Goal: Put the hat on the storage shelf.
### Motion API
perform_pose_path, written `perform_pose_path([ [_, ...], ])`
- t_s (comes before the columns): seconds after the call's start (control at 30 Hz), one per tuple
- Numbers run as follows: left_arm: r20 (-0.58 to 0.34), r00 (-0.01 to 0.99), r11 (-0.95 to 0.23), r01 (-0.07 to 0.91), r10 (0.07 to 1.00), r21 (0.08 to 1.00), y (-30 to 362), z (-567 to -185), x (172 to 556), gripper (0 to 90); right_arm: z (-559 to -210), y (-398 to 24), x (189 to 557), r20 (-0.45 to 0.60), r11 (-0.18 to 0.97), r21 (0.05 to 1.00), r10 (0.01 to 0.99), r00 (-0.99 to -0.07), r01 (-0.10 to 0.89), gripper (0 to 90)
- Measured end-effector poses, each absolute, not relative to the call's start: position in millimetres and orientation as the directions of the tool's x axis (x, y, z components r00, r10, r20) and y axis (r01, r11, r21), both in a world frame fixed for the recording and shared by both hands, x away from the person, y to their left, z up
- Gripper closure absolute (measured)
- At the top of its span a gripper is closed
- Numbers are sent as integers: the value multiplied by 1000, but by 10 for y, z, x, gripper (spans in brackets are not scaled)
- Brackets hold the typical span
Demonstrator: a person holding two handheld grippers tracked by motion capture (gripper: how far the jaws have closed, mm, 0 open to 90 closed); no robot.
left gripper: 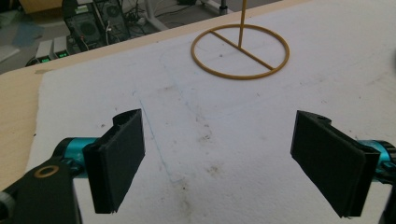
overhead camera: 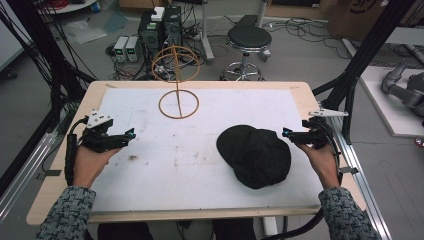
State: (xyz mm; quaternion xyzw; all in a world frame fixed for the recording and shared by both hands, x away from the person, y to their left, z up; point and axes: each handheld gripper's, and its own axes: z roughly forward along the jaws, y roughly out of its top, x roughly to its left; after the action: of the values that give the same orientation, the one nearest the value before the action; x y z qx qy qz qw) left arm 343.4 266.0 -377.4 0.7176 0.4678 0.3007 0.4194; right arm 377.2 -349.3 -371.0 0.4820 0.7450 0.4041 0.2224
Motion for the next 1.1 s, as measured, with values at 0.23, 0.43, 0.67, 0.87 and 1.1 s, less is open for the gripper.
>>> perform_pose_path([
  [0.23,42,386,-217,420,921,881,2653,-3773,3449,187,-3669,-3510,3672,42,228,819,891,-452,527,119],
  [0.43,46,388,-221,421,920,879,2637,-3777,3443,187,-3598,-3471,3513,52,232,825,878,-477,516,119],
  [0.67,51,403,-230,411,914,882,2622,-3774,3442,187,-3557,-3422,3314,59,242,828,860,-508,506,119],
  [0.87,48,400,-226,411,915,883,2629,-3769,3442,187,-3570,-3297,3109,102,245,833,813,-573,496,119],
  [1.1,53,408,-236,411,911,881,2599,-3773,3434,191,-3573,-3049,3073,63,300,842,770,-635,447,119],
])
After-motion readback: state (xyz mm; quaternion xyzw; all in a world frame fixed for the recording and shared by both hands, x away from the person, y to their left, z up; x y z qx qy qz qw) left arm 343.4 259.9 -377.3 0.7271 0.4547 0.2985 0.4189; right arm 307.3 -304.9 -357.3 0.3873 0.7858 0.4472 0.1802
